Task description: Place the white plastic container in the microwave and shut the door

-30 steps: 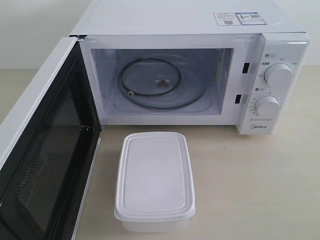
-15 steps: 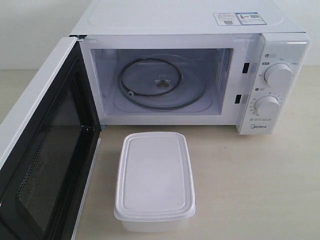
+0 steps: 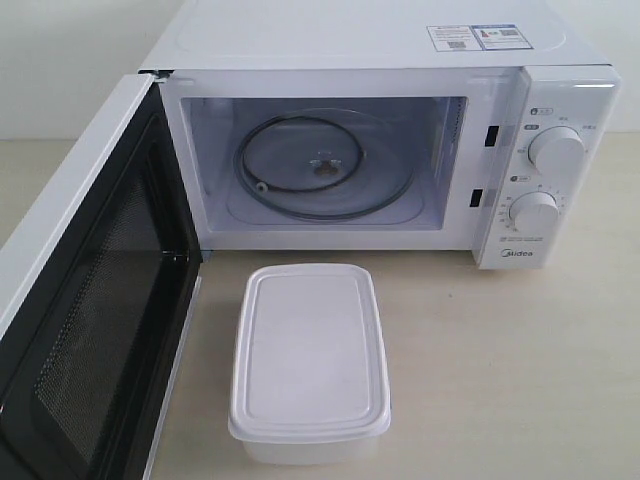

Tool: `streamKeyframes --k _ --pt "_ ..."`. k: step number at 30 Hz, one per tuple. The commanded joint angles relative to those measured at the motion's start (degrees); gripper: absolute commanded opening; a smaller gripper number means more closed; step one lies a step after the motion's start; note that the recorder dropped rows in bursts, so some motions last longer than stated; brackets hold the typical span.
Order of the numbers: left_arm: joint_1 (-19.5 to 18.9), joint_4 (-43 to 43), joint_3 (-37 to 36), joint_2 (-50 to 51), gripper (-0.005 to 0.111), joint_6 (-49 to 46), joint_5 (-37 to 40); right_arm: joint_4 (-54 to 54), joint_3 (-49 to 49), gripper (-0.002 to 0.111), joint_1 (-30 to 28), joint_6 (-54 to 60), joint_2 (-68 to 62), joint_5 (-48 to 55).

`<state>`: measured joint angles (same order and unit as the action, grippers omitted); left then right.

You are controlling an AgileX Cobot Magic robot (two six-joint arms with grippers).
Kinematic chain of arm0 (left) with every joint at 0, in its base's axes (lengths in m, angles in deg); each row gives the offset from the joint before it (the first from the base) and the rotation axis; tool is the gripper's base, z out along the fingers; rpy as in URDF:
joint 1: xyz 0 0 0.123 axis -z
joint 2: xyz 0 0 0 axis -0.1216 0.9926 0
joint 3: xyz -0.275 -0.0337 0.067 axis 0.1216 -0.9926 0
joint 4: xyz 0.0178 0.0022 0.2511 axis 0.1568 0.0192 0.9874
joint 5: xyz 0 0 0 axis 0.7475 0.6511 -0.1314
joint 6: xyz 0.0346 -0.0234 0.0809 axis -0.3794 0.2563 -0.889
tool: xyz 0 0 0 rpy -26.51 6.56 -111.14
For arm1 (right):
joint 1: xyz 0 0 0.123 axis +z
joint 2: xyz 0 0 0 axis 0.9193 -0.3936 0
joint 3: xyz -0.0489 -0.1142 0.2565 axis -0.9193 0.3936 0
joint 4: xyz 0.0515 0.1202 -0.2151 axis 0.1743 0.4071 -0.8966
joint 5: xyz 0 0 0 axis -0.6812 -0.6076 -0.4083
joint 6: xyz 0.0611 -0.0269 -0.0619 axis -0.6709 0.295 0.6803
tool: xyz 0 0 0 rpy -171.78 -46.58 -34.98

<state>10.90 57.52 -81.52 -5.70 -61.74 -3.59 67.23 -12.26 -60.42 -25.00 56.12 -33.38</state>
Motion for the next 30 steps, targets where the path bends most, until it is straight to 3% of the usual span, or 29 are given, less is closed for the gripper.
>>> streamKeyframes --k 1,17,24,30 --pt "-0.26 0.05 -0.21 -0.12 0.004 -0.15 -0.07 -0.59 -0.07 0.000 -0.18 0.91 0.26 -3.52" --pt "-0.26 0.05 -0.21 -0.12 0.004 -0.15 -0.07 -0.48 -0.07 0.000 -0.18 2.52 0.26 -34.83" --pt "-0.26 0.05 -0.21 -0.12 0.004 -0.15 -0.07 5.96 -9.20 0.000 -0.18 10.40 -8.68 -34.26" --pt "-0.26 0.05 -0.21 -0.12 0.004 -0.15 -0.07 6.96 -13.49 0.000 -0.18 9.28 -19.98 -34.89"
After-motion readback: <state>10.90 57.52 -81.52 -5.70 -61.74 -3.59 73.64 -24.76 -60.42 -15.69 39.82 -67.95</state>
